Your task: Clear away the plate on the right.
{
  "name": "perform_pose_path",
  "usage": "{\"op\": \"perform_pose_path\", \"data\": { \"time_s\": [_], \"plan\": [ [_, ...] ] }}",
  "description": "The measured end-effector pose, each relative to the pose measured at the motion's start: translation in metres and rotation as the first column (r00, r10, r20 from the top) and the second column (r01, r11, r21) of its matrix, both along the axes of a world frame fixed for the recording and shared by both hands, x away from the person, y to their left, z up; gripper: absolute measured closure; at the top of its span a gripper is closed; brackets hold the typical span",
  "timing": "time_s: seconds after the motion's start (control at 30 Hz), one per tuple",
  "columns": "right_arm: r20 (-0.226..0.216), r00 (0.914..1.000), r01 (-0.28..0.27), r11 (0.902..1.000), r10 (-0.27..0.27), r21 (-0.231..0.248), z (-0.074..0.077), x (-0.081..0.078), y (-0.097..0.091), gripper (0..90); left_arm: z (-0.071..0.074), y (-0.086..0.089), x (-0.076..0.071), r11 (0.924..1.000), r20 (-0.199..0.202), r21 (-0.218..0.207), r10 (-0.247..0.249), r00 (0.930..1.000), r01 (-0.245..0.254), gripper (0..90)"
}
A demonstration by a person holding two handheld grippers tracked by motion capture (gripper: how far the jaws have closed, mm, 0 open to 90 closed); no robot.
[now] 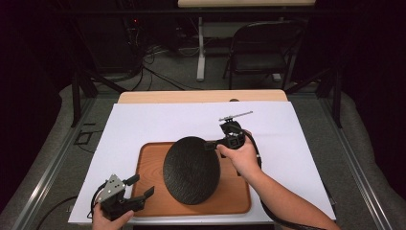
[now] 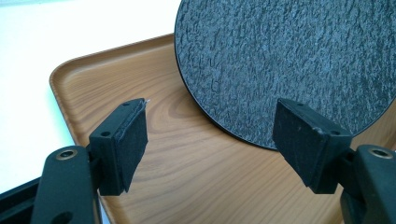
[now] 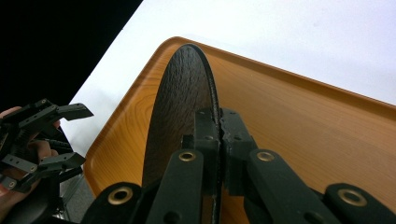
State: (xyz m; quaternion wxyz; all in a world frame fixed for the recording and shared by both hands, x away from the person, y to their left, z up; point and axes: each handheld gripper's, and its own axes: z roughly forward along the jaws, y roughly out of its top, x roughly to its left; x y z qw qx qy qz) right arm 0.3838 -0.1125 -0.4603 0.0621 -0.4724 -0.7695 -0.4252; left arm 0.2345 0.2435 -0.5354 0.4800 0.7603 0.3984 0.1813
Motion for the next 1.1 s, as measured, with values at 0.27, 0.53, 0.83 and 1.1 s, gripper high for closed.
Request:
{"op": "perform_pose_path", "data": {
  "time_s": [0.27,0.53,0.83,1.1],
  "plan": [
    [-0.005,1.0000,0.007,1.0000,-0.007,0.004,-0.003,-0.001,-0.004,86.9,0.000,0.000,0.001,1.0000,0.000,0.002,0.000,1.0000,0.000,26.4],
    [-0.016,0.9997,0.017,0.9998,-0.016,0.013,-0.007,-0.002,-0.008,86.9,0.000,0.000,0.001,1.0000,0.003,0.001,0.001,1.0000,-0.001,26.4],
    [-0.042,0.9987,0.029,0.9988,-0.028,0.039,-0.018,-0.001,-0.018,86.6,-0.001,-0.001,0.002,1.0000,0.000,-0.003,0.004,1.0000,-0.004,26.4],
    [-0.060,0.9976,0.037,0.9983,-0.034,0.045,-0.029,-0.001,-0.027,85.7,-0.001,-0.001,0.003,1.0000,0.001,-0.005,0.000,1.0000,0.000,26.4]
  ]
}}
